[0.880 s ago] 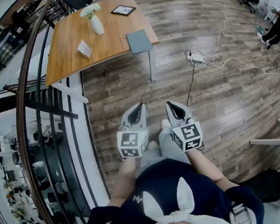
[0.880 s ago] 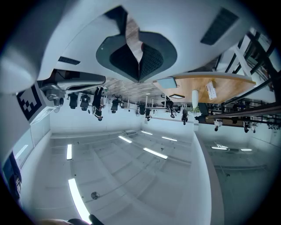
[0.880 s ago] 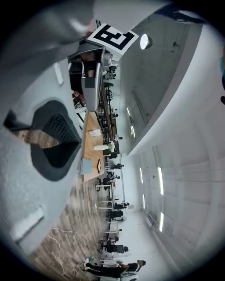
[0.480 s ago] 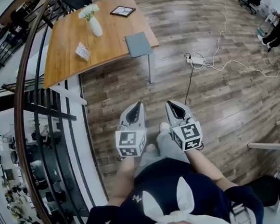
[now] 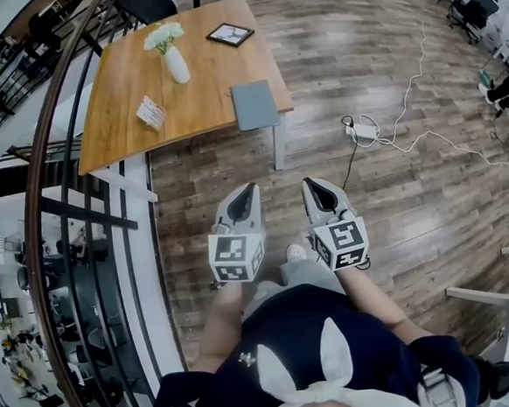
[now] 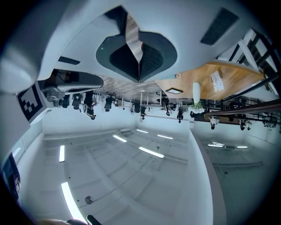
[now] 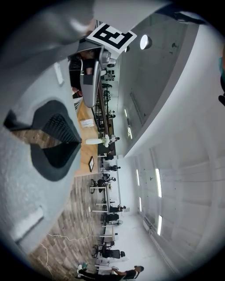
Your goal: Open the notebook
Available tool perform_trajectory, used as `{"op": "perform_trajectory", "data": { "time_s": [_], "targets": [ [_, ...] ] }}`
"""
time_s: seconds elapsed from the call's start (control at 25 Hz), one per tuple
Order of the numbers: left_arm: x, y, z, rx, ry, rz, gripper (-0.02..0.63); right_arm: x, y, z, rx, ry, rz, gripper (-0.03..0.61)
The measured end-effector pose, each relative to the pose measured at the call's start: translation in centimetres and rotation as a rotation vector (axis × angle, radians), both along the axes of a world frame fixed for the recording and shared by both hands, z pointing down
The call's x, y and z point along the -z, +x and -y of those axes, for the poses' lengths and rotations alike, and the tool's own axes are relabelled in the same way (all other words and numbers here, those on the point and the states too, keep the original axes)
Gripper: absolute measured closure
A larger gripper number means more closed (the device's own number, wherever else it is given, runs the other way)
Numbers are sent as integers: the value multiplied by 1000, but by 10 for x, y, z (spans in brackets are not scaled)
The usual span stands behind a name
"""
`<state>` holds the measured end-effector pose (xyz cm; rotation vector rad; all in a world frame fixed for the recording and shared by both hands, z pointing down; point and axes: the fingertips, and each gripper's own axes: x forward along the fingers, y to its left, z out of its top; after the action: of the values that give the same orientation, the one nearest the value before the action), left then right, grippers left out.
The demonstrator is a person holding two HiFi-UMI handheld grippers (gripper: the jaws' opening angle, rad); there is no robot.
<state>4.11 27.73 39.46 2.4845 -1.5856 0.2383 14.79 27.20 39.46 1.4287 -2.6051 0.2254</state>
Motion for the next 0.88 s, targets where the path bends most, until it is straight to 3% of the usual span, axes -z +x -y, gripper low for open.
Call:
{"op": "perform_trajectory", "data": {
  "time_s": [0.36, 0.88],
  "targets": [
    [-19, 27, 52, 65, -10, 18, 594, -24, 23, 65, 63, -12, -13, 580],
    [-32, -17, 139, 95, -49, 12, 594, -32, -7, 159, 42, -31, -17, 578]
  ]
}}
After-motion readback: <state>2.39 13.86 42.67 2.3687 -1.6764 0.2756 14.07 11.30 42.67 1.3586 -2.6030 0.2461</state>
